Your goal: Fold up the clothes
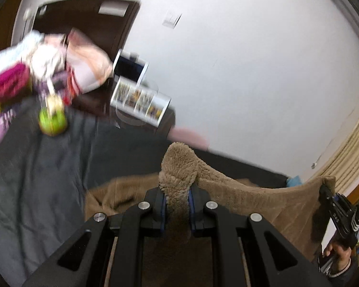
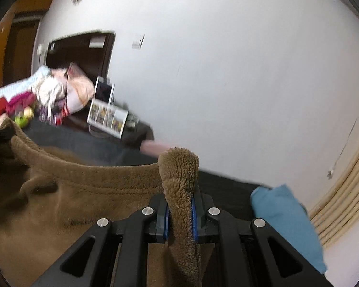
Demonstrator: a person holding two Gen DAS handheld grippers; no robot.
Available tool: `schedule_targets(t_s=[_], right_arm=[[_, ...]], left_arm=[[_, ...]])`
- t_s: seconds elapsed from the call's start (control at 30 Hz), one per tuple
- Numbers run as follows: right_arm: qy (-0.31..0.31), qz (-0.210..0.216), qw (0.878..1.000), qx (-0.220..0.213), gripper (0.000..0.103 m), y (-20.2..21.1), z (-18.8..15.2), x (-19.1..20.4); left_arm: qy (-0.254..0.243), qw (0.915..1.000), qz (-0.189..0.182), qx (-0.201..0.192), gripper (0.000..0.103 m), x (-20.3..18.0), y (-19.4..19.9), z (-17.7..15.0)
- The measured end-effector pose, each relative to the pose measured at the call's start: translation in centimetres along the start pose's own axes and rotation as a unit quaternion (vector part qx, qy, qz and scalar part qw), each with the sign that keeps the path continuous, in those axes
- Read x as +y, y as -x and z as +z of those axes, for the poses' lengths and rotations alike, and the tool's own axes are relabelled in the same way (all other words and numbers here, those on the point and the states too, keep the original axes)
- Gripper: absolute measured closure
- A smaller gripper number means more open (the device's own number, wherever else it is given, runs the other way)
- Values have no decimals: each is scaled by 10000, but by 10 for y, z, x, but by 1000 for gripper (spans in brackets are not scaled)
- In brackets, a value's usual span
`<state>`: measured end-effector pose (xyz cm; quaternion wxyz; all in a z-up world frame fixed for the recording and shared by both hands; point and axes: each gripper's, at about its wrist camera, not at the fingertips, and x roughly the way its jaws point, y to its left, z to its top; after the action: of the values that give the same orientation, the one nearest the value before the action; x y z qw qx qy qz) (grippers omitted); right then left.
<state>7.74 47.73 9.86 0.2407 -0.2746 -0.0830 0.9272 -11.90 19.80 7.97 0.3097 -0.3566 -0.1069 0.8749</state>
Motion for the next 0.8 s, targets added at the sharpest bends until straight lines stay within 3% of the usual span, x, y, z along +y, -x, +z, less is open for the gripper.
schedule_targets(t_s=[0.13,0.27,0.57,0.8], right_arm=[[-87,-99,9993,-350,89,13,36,-4],[-185,-102,9992,-342,89,-3,56,-1],[-385,194,9984,353,89,-103,24,12],[-487,320,9954,762,89,-158,0,22]], left_arm=[[-235,9987,227,-395,87,-17,28,29],[-75,9988,415,-256,87,-8,6,43],[24,9958,820,410,87,17,-88,21],[-100,9913,1113,693,87,26,-136,9]])
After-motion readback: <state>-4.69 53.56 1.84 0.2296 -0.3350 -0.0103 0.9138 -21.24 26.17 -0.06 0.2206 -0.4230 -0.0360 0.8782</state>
